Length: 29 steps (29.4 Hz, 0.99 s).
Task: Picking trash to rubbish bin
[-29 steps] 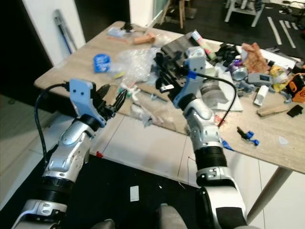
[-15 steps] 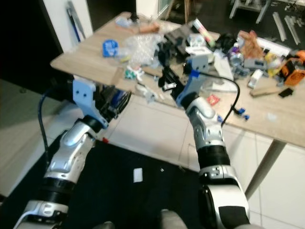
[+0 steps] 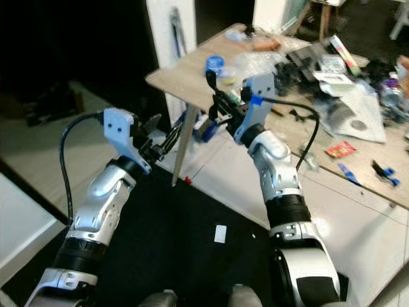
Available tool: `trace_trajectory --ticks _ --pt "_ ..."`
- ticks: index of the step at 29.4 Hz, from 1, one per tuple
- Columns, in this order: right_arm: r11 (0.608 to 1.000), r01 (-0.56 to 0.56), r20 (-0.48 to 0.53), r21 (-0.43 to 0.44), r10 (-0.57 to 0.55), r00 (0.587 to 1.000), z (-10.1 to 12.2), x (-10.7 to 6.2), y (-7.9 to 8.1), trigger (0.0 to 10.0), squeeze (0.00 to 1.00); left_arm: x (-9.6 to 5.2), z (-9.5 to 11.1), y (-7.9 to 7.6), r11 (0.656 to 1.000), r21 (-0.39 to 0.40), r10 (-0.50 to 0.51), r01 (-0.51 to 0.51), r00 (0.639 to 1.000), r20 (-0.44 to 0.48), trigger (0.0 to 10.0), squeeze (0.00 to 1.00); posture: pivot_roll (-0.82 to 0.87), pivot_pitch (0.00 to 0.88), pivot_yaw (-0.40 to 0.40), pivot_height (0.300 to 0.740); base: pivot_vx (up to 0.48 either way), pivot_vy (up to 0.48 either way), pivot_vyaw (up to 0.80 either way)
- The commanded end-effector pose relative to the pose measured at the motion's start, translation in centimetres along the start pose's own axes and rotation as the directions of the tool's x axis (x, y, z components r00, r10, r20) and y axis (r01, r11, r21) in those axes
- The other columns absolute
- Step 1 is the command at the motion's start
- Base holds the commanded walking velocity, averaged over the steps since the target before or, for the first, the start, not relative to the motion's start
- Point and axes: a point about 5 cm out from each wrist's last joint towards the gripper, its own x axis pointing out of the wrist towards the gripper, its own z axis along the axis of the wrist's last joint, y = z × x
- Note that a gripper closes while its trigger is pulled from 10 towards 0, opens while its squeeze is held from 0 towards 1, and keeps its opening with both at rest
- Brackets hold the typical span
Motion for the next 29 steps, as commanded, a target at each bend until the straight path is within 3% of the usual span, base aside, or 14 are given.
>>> trace_trajectory --ticks 1,29 --pt "1.0 -0.002 -0.019 -0.005 0.002 1.0 -0.29 0.02 -0.07 10.0 0.0 0.08 -0.16 -0.08 1.0 -0.009 -0.008 0.008 1.0 -0.008 10.0 0.0 -0.07 0.0 -0.037 0.74 0.0 0.0 0.76" --pt "1.0 -0.017 -0.036 -0.013 0.016 0.999 -0.42 0.11 -0.04 10.0 0.0 0.15 -0.21 -0.03 1.0 -0.013 -0.021 0.021 1.0 -0.014 10.0 0.0 -0.08 0.0 -0.035 0.74 0.0 0.0 0.76"
